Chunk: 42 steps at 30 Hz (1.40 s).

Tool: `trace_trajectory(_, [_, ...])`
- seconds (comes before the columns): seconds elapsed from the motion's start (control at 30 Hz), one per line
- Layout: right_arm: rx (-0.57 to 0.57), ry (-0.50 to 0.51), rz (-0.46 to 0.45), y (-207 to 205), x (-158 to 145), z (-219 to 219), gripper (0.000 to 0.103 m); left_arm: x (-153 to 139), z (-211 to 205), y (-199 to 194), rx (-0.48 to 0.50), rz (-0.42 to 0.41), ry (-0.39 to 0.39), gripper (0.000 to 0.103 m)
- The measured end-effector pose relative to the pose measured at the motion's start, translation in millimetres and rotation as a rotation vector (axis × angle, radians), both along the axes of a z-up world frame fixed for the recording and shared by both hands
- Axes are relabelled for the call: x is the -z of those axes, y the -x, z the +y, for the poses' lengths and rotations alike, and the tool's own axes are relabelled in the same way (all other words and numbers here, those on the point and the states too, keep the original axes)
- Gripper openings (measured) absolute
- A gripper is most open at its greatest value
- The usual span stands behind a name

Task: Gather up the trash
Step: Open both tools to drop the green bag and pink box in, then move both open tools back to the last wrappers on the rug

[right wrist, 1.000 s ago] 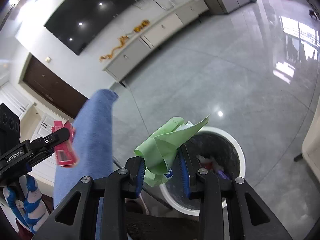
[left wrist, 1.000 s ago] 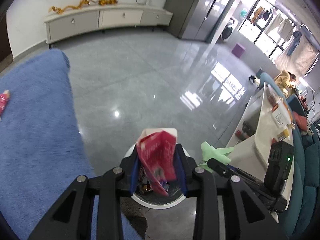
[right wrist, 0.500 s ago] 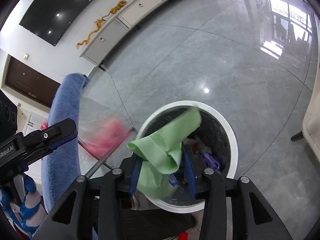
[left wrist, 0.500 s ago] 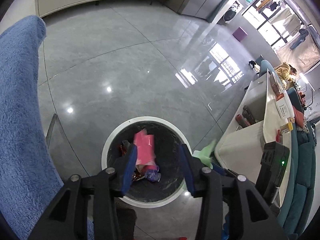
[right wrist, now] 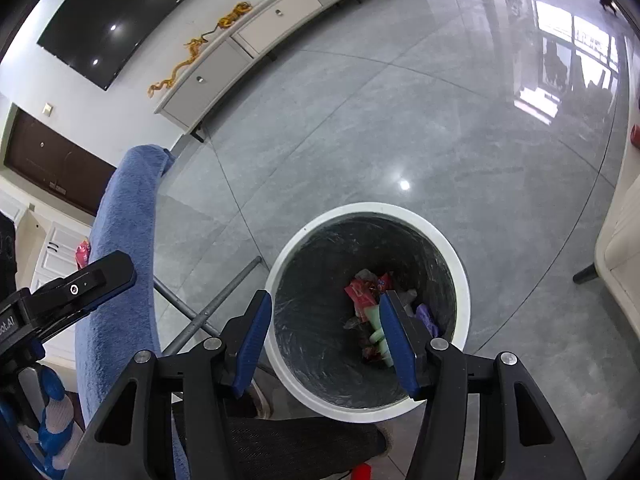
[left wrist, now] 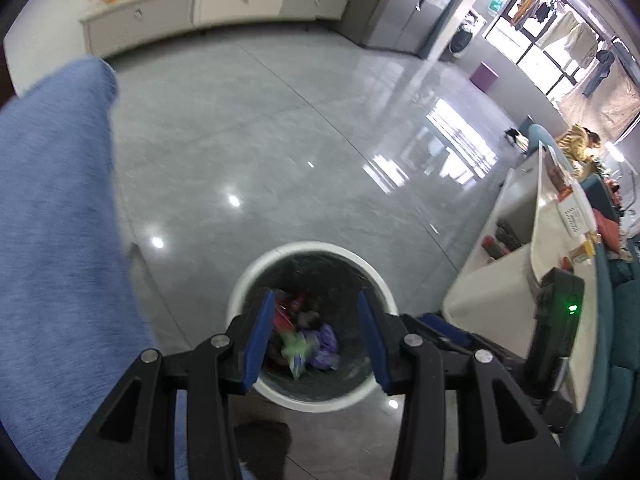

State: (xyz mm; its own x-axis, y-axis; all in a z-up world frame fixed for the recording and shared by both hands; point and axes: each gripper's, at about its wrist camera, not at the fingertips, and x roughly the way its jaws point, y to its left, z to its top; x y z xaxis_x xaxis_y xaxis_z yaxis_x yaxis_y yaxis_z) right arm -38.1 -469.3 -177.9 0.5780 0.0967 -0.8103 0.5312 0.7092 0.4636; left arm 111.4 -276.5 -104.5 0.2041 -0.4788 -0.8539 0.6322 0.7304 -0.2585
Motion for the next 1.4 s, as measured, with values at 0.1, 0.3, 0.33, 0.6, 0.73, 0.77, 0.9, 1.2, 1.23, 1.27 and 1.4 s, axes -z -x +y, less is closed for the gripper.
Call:
trace_trajectory(0.1, [-0.005, 0.030, -0.011, 2.4, -11.5, 3.0, 0.056, -17.0, 18.2, 4.5, -0.049, -0.094, -0.001, 0.042])
trace_trajectory(0.3, [-0.008, 0.111, -0.037, 5.8, -41.4, 14.3, 0.063, -47.9, 57.1, 13.8, -0.155, -0.251, -0.005, 0.049])
trace_trajectory(0.33, [-0.007, 0.124, -0.040, 6.1, -45.1, 16.8, 0.066, -52.1, 64.4, 15.7, -0.173, -0.273, -0.001, 0.063])
trace_trajectory(0.6, [-0.019, 0.227, -0.046, 4.5, -69.3, 42.7, 0.083, -76.2, 118.7, 27.7, -0.291, -0.400, 0.016, 0.071])
trace_trajectory(0.73, [-0.026, 0.279, -0.046, 2.9, -80.0, 57.3, 0.086, -84.4, 141.3, 30.1, -0.336, -0.430, 0.027, 0.071])
trace_trajectory(0.77, [-0.027, 0.292, -0.048, 2.7, -83.0, 61.2, 0.087, -85.0, 145.8, 31.4, -0.348, -0.439, 0.027, 0.071])
trace_trajectory(0.9, [-0.026, 0.334, -0.056, 0.6, -95.0, 73.8, 0.089, -87.2, 167.5, 31.9, -0.396, -0.456, 0.025, 0.071])
trace_trajectory(1.2, [-0.064, 0.438, -0.092, -2.7, -124.6, 107.6, 0.090, -94.7, 204.0, 37.3, -0.467, -0.485, 0.048, 0.071])
trace_trajectory(1.23, [-0.067, 0.441, -0.097, -2.4, -126.4, 108.5, 0.090, -96.3, 206.5, 38.6, -0.473, -0.492, 0.050, 0.071])
trace_trajectory(1.27, [-0.071, 0.444, -0.103, -2.1, -129.2, 111.0, 0.090, -97.9, 209.1, 39.1, -0.477, -0.495, 0.053, 0.071])
trace_trajectory(1.4, [-0.081, 0.464, -0.112, -2.2, -136.6, 120.7, 0.090, -101.5, 219.1, 41.0, -0.495, -0.503, 0.061, 0.071])
